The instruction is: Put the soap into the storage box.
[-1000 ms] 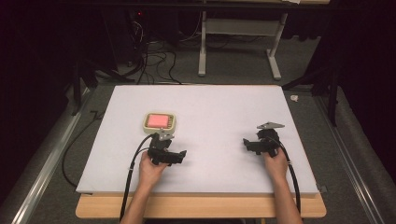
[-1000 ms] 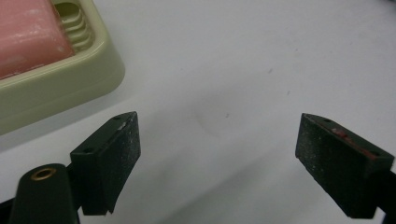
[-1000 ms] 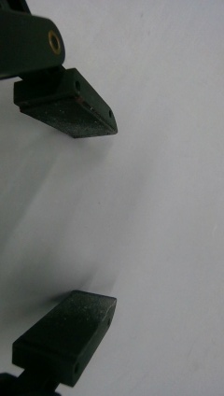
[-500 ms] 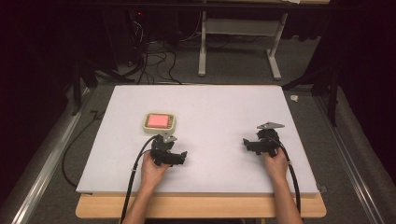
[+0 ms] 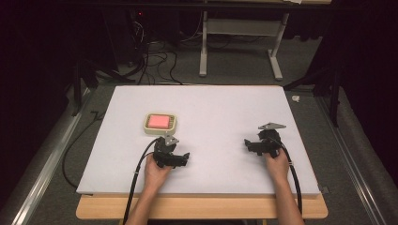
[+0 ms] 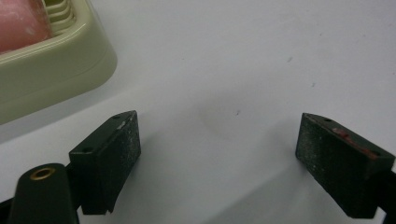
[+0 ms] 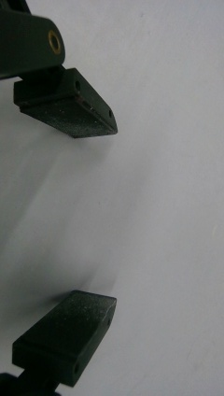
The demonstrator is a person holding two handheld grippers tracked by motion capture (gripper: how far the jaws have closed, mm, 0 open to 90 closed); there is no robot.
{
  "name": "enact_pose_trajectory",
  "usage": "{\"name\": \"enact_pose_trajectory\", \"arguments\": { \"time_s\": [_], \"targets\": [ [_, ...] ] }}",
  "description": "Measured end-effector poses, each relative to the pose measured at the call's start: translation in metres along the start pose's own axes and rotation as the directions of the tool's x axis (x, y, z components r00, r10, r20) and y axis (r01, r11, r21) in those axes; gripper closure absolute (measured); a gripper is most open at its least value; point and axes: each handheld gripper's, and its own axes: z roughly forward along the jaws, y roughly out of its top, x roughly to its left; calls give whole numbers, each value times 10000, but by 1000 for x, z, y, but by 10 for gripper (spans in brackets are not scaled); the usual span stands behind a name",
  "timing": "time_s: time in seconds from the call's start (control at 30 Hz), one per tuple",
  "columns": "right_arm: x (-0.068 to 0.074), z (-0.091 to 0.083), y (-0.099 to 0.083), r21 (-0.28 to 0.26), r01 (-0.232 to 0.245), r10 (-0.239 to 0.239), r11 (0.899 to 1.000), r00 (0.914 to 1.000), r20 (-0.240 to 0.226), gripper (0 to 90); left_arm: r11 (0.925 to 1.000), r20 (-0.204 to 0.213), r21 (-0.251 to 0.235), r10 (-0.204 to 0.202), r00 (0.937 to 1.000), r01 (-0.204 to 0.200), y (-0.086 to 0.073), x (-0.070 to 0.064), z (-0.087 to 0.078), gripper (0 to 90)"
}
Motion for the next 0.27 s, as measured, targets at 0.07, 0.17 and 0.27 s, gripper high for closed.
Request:
{"name": "enact_pose_trajectory", "arguments": {
  "time_s": [0.07, 0.17, 0.27],
  "targets": [
    [0, 0, 0, 10, -21, 21, 10000, 10000, 0, 156, 10000, -4, -30, -11, 10000, 11, 0, 0, 0, 144],
    [0, 0, 0, 14, -25, 25, 10000, 10000, 14, 155, 10000, -13, -52, -8, 10000, 8, -1, 0, 0, 144],
    [0, 0, 0, 19, -41, 41, 10000, 10000, 15, 154, 10000, -8, -66, -22, 10000, 22, -1, 0, 0, 144]
  ]
}}
